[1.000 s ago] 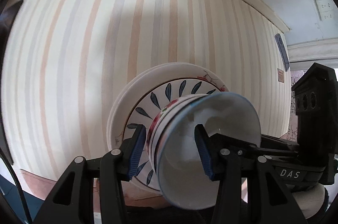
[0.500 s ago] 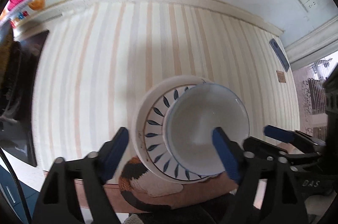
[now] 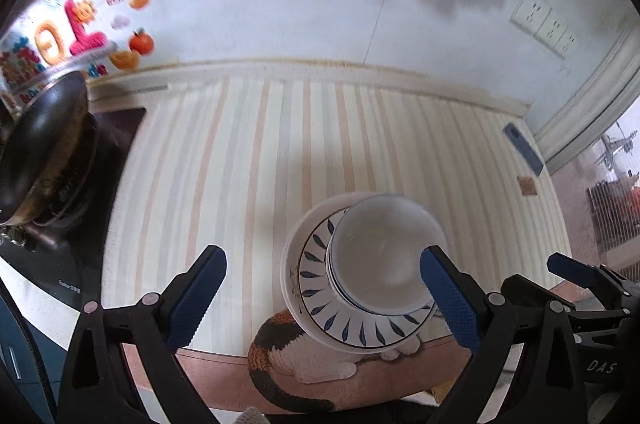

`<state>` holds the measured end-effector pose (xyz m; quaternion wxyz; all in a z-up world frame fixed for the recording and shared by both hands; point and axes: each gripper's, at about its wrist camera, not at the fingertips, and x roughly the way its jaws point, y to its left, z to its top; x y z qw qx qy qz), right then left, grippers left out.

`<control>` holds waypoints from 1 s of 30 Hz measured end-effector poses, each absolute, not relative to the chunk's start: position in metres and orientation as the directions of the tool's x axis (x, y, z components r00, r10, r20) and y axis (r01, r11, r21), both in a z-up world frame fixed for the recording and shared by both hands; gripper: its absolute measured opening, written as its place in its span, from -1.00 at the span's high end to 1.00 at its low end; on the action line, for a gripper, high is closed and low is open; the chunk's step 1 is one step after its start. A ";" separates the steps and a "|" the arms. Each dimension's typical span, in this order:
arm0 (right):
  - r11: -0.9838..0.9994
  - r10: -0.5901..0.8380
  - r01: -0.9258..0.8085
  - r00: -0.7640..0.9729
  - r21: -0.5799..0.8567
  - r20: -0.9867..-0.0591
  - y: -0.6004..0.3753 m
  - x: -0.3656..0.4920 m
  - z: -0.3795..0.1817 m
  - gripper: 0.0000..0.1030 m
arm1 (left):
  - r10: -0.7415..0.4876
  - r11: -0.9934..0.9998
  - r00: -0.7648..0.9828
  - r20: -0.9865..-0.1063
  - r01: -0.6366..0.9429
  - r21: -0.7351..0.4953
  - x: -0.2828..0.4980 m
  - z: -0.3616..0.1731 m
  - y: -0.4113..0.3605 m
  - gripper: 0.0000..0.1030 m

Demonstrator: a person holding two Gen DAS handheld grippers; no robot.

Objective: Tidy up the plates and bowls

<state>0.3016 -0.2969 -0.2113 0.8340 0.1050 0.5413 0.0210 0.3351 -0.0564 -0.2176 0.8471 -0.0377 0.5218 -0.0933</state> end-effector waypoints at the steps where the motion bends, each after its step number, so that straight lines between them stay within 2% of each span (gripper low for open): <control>1: 0.979 0.141 0.075 0.432 0.191 -0.891 -0.296 0.296 -0.204 -0.92 | -0.202 0.979 0.450 -0.870 0.120 -0.165 0.331 -0.213 -0.056 -0.93; 17: 0.988 0.134 -0.019 0.585 0.152 -0.800 -0.278 0.178 -0.124 -0.93 | -0.103 0.995 0.609 -0.786 0.051 -0.091 0.210 -0.137 -0.045 -0.94; 19: 0.990 0.122 -0.020 0.609 0.138 -0.784 -0.274 0.156 -0.112 -0.93 | -0.100 0.995 0.620 -0.778 0.051 -0.086 0.194 -0.130 -0.044 -0.99; 30: 0.993 0.079 0.008 0.689 0.117 -0.720 -0.253 0.056 -0.067 -0.94 | -0.068 0.998 0.706 -0.705 0.055 -0.041 0.107 -0.087 -0.028 -0.99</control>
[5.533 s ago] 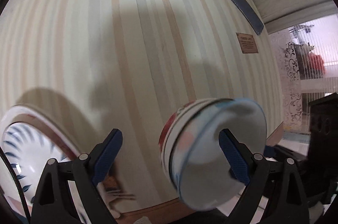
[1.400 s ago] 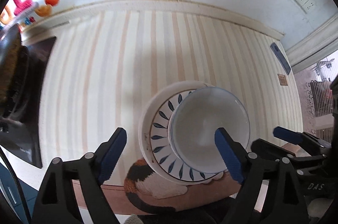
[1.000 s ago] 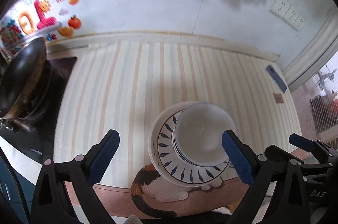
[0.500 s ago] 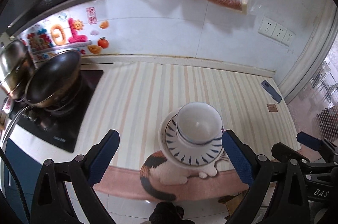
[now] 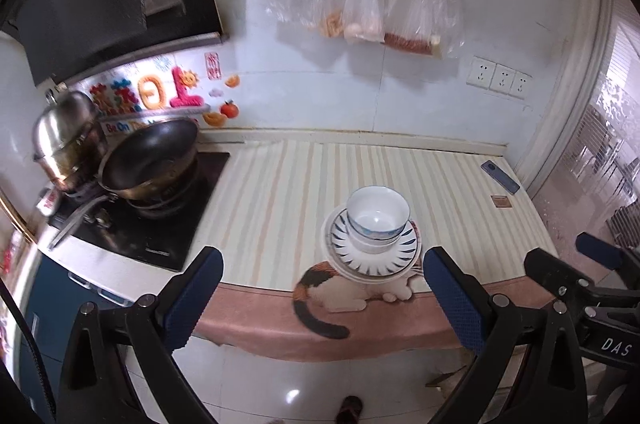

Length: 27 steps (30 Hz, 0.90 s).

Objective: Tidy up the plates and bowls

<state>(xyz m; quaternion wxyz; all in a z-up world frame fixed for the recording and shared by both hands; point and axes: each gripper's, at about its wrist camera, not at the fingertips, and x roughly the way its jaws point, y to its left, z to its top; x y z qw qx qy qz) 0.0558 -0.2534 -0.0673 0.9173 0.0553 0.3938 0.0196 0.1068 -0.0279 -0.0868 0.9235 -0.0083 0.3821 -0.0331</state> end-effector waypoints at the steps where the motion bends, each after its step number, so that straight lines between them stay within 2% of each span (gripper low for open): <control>1: 0.993 0.075 0.013 0.694 0.116 -0.716 -0.252 0.046 -0.064 -0.94 | -0.061 0.998 0.714 -0.698 0.053 -0.033 0.099 -0.084 -0.025 -0.99; 13: 0.994 0.029 0.045 0.753 0.096 -0.657 -0.230 -0.063 -0.029 -0.95 | -0.036 0.999 0.756 -0.654 0.038 -0.011 0.019 -0.061 0.001 -0.99; 27: 0.994 0.019 0.056 0.770 0.097 -0.638 -0.219 -0.124 -0.021 -0.95 | -0.032 0.999 0.794 -0.606 0.037 -0.004 -0.041 -0.049 0.008 -0.99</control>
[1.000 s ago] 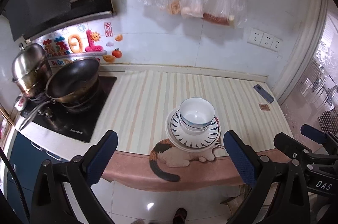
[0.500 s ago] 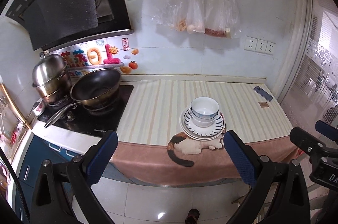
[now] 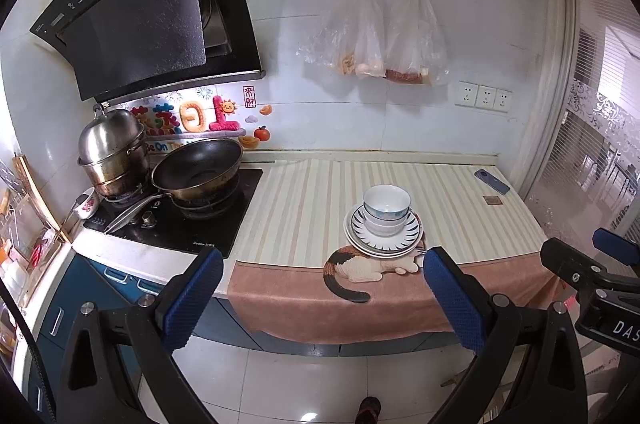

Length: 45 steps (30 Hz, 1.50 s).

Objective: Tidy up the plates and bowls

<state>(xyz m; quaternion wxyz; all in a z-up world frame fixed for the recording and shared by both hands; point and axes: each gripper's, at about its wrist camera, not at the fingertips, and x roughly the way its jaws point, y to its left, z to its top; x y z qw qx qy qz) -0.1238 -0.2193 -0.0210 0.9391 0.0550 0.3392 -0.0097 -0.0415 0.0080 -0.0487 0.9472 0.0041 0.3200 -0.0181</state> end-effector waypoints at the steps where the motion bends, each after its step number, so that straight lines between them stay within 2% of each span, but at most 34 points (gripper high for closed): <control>1: 0.994 0.019 0.056 0.770 0.098 -0.637 -0.219 -0.125 -0.021 -0.95 | -0.029 0.999 0.796 -0.604 0.035 -0.002 -0.044 -0.049 0.008 -0.99; 45: 0.992 -0.007 0.084 0.780 0.094 -0.625 -0.233 -0.140 -0.011 -0.96 | -0.046 0.999 0.808 -0.587 0.046 -0.014 -0.070 -0.041 0.005 -0.99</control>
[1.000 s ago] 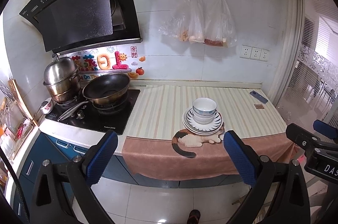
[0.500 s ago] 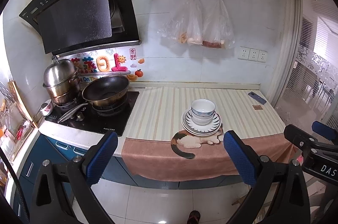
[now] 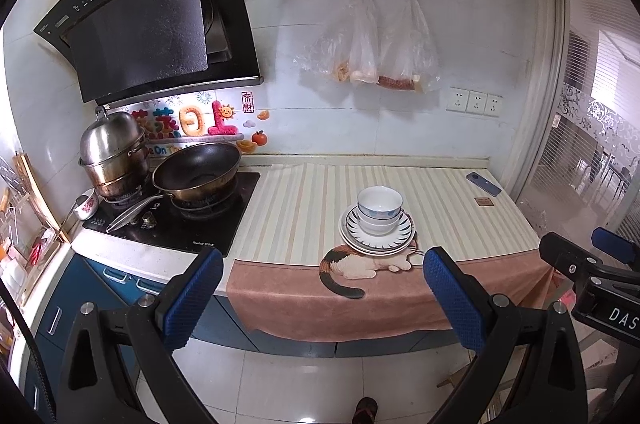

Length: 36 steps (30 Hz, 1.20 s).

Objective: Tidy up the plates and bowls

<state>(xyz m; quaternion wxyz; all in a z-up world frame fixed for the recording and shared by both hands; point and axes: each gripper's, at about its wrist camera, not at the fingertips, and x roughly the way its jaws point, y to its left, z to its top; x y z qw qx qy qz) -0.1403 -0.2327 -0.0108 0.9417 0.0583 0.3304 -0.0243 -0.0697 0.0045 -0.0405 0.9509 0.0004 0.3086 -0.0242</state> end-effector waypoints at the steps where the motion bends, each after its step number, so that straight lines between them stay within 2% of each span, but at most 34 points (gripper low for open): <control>1: 0.992 -0.008 0.085 0.780 0.094 -0.625 -0.233 -0.140 -0.011 -0.96 | -0.045 0.999 0.809 -0.587 0.046 -0.013 -0.070 -0.040 0.004 -0.99; 36: 0.992 -0.020 0.092 0.773 0.081 -0.634 -0.232 -0.146 -0.017 -0.96 | -0.044 0.999 0.797 -0.602 0.047 -0.011 -0.070 -0.042 0.002 -0.99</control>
